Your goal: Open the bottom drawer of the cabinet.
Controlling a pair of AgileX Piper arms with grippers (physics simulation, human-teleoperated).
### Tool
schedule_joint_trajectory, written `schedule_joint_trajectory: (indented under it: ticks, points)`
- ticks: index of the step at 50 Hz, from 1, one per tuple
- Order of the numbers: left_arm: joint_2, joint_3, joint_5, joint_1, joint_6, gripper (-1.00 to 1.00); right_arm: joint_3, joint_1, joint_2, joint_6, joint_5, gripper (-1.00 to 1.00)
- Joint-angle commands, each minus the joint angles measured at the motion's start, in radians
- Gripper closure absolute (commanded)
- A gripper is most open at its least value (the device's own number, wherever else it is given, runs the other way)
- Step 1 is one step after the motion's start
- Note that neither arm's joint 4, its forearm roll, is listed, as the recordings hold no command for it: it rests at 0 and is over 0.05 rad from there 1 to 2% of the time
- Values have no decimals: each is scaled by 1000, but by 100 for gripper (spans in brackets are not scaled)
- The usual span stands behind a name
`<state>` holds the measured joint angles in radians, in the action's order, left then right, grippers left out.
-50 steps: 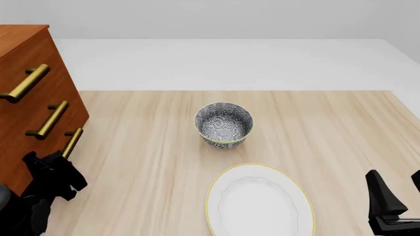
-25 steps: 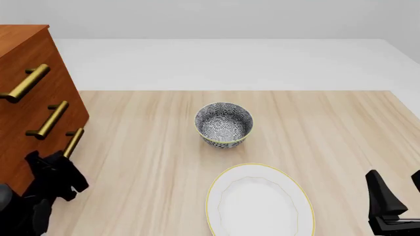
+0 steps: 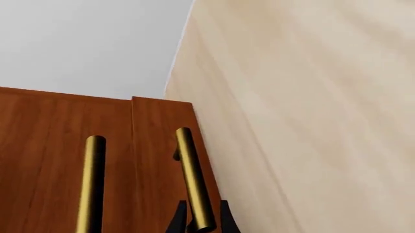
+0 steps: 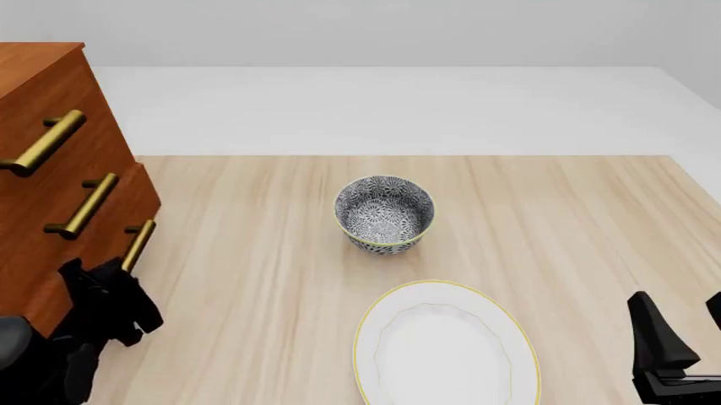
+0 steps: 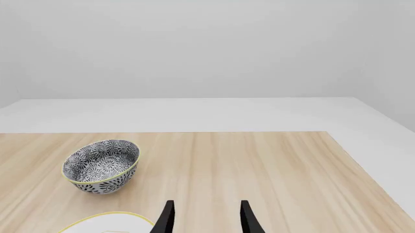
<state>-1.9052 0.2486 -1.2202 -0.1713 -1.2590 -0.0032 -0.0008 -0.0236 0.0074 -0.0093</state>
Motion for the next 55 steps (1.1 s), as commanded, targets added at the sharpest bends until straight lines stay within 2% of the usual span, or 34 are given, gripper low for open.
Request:
schedule_joint_trajectory:
  ticks: [1, 55]
  points:
    - [-85, 81, 0, 108, -9, 100, 0, 0, 1, 0, 0, -100]
    - [-158, 150, 0, 245, -13, 100, 0, 0, 0, 0, 0, -100]
